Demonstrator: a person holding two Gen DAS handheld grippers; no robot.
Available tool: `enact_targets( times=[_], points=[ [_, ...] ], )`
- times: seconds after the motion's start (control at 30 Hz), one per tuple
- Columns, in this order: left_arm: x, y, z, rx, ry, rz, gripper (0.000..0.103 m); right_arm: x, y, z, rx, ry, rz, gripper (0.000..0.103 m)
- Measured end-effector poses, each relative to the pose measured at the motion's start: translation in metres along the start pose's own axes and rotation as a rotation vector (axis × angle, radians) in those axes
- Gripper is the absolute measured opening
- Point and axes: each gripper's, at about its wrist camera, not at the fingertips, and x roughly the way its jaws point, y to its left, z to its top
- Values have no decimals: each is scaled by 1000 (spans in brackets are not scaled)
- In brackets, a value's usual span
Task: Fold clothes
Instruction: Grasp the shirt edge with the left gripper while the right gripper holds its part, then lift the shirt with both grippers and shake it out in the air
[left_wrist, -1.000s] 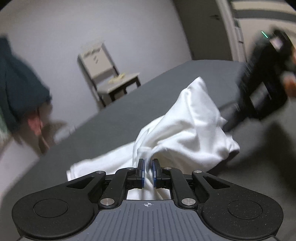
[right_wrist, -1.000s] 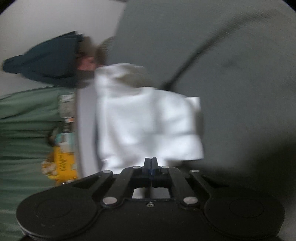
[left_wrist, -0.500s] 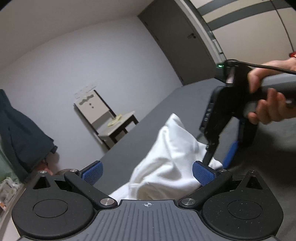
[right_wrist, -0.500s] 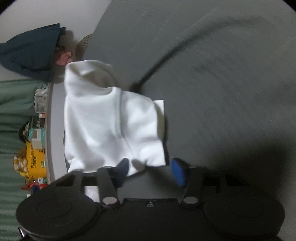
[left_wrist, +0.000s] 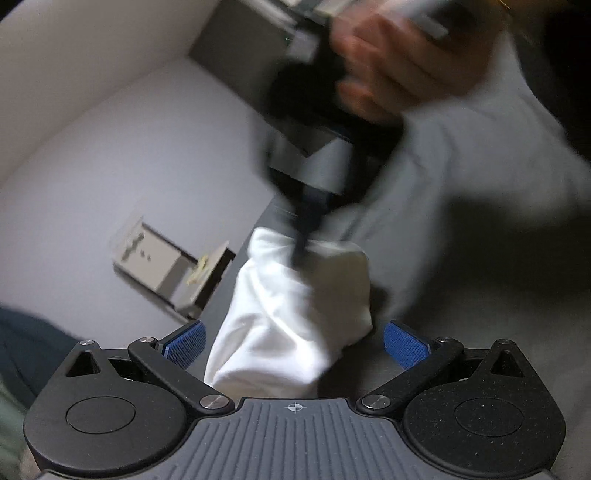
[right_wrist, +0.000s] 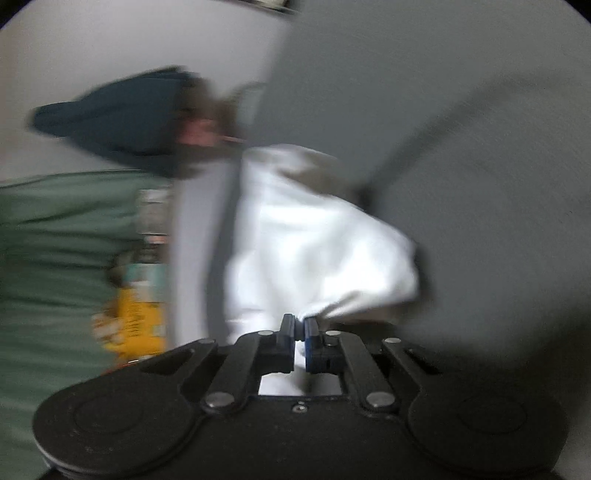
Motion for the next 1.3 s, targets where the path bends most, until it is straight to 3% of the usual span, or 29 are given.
enact_targets(
  times=[0.27,0.33,0.4,0.47,0.53,0.77,0.8,0.87,0.9,0.97,1.07,1.17,1.3],
  points=[
    [16,-18,28,67,26,165,102,-17,16,11,-37,-77,142,6],
    [21,-23,34,84,33,206,93,-23,23,17,-57,-95,180,6],
    [25,-27,41,101,40,247,55,-20,33,22,-76,-105,218,6],
    [29,-32,48,118,46,288,42,-24,40,23,-103,-116,230,6],
    [33,-36,55,134,53,329,42,-25,46,21,-127,-122,224,6],
    [42,-46,76,115,104,360,42,-24,51,16,-171,-86,230,6],
    [47,-44,77,101,124,354,38,-24,51,15,-177,-81,231,6],
    [55,-36,80,55,161,335,18,-24,53,14,-189,-71,233,6],
    [58,-32,81,39,170,338,17,-24,54,13,-196,-66,233,6],
    [64,-25,80,36,183,379,2,-24,55,12,-208,-56,235,6],
    [67,-7,82,-12,192,427,2,-23,57,11,-235,-61,216,6],
    [52,30,80,-154,180,470,2,-16,59,12,-272,-63,171,11],
    [26,94,59,-365,214,561,2,-6,59,8,-347,-70,52,52]
  ],
)
